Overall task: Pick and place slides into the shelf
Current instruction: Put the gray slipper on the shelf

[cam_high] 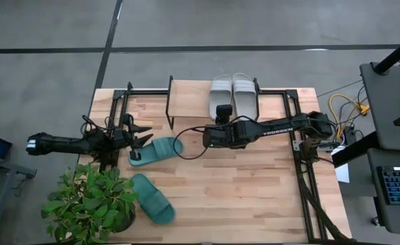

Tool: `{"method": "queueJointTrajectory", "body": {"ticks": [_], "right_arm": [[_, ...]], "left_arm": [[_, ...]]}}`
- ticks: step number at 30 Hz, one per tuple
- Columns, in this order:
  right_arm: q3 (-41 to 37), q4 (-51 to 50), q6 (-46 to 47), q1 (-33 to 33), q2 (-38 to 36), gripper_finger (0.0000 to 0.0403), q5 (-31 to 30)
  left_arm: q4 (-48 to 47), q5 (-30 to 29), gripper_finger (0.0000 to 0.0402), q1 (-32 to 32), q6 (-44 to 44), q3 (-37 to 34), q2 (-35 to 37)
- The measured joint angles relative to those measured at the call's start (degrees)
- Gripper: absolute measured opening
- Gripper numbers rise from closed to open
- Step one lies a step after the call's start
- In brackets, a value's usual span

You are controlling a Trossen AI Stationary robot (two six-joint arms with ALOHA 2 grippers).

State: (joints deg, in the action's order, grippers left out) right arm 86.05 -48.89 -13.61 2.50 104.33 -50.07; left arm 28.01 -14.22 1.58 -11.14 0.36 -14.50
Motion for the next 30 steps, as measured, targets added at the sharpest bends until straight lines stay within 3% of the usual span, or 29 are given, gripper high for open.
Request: {"method": "queueJointTrajectory", "body": {"ticks": [18, 30], "right_arm": [[-3.12, -0.06, 1.67, -0.39, 0.00, 0.0041, -1.72], [-3.04, -2.59, 5.26, -0.41, 0.00, 0.0117, -0.57]], "left_arm": [[0.00, 0.00, 0.0107, 0.00, -0.04, 0.00, 0.00], [0.00, 0.00, 0.0107, 0.00, -0.02, 0.00, 0.01]]}}
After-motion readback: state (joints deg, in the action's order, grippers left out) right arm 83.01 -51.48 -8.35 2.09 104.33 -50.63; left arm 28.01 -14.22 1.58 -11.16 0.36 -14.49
